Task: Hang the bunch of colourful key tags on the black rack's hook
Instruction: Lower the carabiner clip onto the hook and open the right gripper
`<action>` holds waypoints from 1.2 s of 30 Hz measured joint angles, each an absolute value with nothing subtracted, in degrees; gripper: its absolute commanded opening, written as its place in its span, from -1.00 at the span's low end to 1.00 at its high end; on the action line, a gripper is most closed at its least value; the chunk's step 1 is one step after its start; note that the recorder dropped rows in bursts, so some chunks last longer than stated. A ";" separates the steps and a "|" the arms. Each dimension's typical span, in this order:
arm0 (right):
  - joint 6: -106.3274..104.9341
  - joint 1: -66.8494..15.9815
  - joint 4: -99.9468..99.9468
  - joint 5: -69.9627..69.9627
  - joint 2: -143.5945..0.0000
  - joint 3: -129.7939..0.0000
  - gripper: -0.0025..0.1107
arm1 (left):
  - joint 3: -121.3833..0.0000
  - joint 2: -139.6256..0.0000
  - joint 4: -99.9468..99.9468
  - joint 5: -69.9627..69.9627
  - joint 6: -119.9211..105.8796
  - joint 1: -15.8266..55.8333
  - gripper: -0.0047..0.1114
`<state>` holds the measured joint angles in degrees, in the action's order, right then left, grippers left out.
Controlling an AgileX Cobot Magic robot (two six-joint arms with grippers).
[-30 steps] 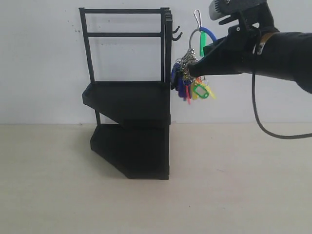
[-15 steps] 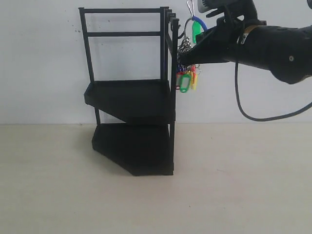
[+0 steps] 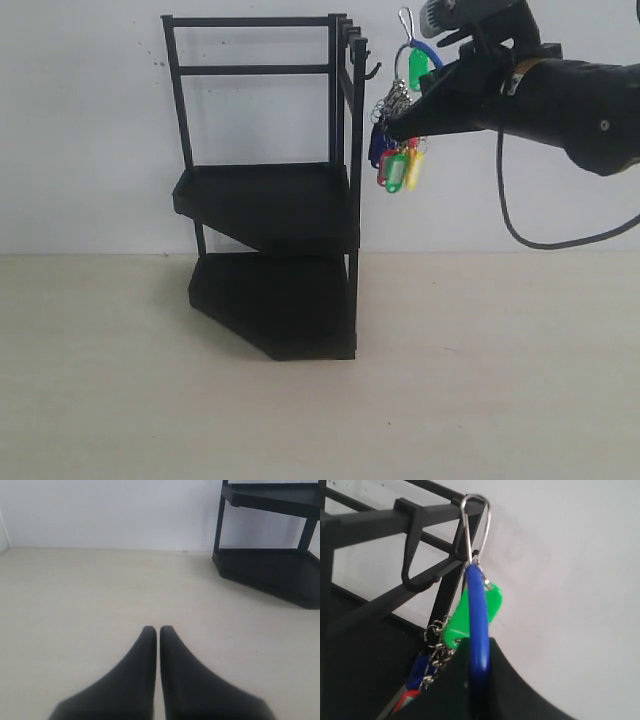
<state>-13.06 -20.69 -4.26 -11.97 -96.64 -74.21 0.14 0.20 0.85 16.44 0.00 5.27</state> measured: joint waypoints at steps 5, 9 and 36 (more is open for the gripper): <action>-11.42 -20.69 -4.26 -16.68 -98.82 -74.23 -0.96 | 0.14 0.20 0.85 16.44 0.00 5.27 -0.84; -10.42 -20.69 -4.26 -18.34 -98.82 -74.34 -0.96 | 0.14 0.20 0.85 16.44 0.00 5.27 -0.84; -9.96 -23.44 -4.68 -11.67 -98.82 -74.58 -0.95 | 0.14 0.20 0.85 16.44 0.00 5.27 -0.84</action>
<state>-9.96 -23.44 -4.68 -11.67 -98.82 -74.58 0.14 0.20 0.85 16.44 0.00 5.27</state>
